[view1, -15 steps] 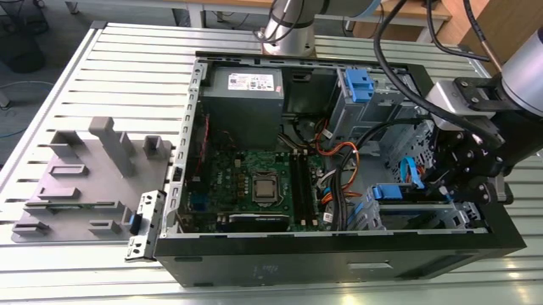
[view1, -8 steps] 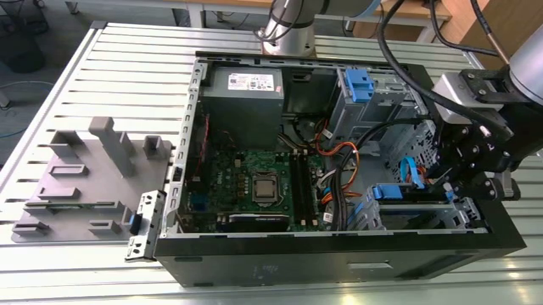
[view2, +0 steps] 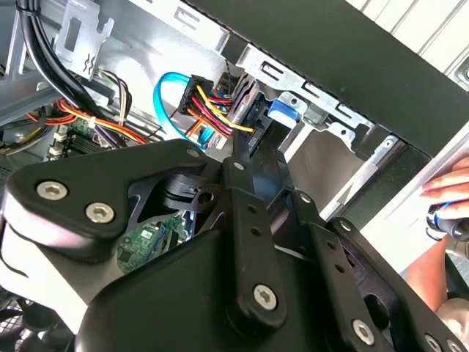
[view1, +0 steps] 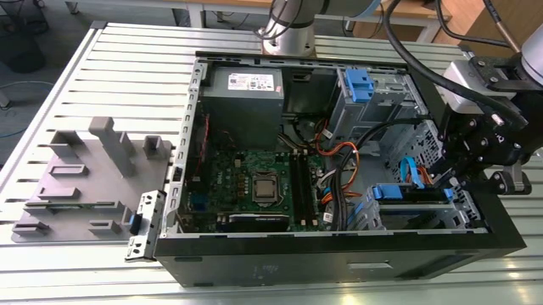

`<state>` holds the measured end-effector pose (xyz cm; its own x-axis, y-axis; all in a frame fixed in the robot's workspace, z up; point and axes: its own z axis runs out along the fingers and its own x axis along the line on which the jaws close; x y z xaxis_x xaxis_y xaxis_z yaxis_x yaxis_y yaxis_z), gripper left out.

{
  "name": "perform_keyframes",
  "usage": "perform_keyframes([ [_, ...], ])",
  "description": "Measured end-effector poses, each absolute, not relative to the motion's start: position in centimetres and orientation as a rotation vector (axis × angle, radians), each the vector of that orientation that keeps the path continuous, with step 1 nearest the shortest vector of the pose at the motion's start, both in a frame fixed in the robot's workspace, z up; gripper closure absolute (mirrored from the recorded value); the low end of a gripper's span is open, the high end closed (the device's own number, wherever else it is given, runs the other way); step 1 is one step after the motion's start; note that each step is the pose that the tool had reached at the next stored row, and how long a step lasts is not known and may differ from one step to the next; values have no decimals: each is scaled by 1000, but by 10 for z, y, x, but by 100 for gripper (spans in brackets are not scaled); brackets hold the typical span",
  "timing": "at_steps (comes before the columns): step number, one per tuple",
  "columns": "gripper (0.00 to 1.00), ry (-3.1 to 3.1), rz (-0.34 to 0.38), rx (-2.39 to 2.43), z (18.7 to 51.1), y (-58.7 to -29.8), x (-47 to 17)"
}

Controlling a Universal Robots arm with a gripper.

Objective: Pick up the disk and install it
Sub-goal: 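Insert the second disk wire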

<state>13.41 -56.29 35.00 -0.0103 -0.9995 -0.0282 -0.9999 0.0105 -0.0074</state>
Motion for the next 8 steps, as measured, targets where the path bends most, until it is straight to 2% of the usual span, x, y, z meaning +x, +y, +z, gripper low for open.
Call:
perform_keyframes([
  [8, 70, 2215, 22, -2192, 350, -563, 127],
])
